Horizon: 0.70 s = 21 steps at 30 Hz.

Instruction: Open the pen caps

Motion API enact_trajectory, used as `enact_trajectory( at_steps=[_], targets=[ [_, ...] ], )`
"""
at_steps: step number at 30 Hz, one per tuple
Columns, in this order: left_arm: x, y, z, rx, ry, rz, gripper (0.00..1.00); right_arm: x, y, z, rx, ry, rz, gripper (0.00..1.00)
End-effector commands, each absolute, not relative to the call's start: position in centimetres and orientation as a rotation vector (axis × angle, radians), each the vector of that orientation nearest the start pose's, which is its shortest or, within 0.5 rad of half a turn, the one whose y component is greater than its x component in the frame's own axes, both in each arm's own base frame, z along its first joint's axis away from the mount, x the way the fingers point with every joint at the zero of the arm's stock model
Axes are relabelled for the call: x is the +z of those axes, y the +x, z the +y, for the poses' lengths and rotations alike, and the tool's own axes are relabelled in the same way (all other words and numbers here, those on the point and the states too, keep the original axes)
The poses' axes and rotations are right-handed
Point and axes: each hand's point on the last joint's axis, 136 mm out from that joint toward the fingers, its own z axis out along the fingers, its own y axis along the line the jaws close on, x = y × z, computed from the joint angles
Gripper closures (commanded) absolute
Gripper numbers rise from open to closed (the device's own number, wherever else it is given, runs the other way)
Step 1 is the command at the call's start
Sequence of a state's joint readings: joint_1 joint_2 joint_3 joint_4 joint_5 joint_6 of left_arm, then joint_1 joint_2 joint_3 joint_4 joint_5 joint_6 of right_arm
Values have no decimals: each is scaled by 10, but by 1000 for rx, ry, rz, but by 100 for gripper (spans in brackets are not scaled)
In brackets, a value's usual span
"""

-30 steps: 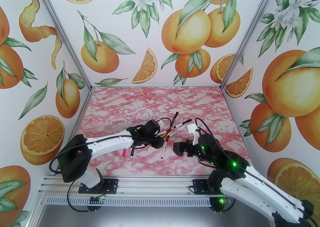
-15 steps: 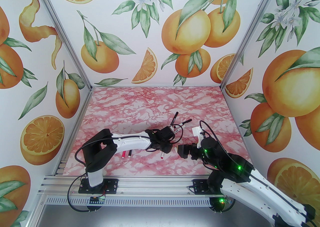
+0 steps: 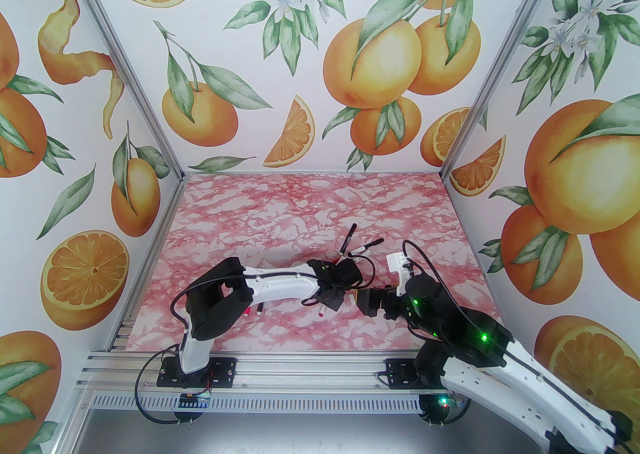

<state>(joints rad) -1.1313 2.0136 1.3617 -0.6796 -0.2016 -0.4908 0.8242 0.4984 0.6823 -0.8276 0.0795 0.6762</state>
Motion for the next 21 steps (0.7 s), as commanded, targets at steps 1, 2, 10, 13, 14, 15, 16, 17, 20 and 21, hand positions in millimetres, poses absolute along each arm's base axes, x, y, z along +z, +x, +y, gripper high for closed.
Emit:
enact_trajectory(
  at_steps=[1, 2, 10, 13, 14, 15, 16, 17, 20, 21],
  targets=[
    [11, 208, -351, 87, 886, 2713, 76, 199, 156, 149, 763, -103, 2280, 0],
    [13, 207, -353, 74, 875, 2710, 76, 201, 155, 152, 783, -112, 2274, 1],
    [59, 213, -380, -122, 829, 2630, 84, 219, 150, 151, 830, -147, 2207, 4],
    [77, 214, -393, -256, 819, 2581, 86, 218, 145, 154, 835, -190, 2234, 6],
    [85, 214, -398, -314, 815, 2558, 86, 218, 145, 156, 843, -195, 2237, 7],
    [93, 212, -402, -378, 814, 2538, 86, 217, 144, 159, 866, -196, 2231, 10],
    [101, 210, -405, -442, 808, 2520, 86, 218, 145, 161, 888, -193, 2220, 13],
    [109, 211, -406, -491, 796, 2504, 86, 220, 146, 163, 907, -180, 2208, 14],
    [135, 209, -404, -646, 789, 2455, 86, 231, 151, 165, 968, -110, 2149, 16],
    [142, 210, -400, -676, 783, 2437, 86, 233, 153, 165, 980, -79, 2133, 17]
  ],
)
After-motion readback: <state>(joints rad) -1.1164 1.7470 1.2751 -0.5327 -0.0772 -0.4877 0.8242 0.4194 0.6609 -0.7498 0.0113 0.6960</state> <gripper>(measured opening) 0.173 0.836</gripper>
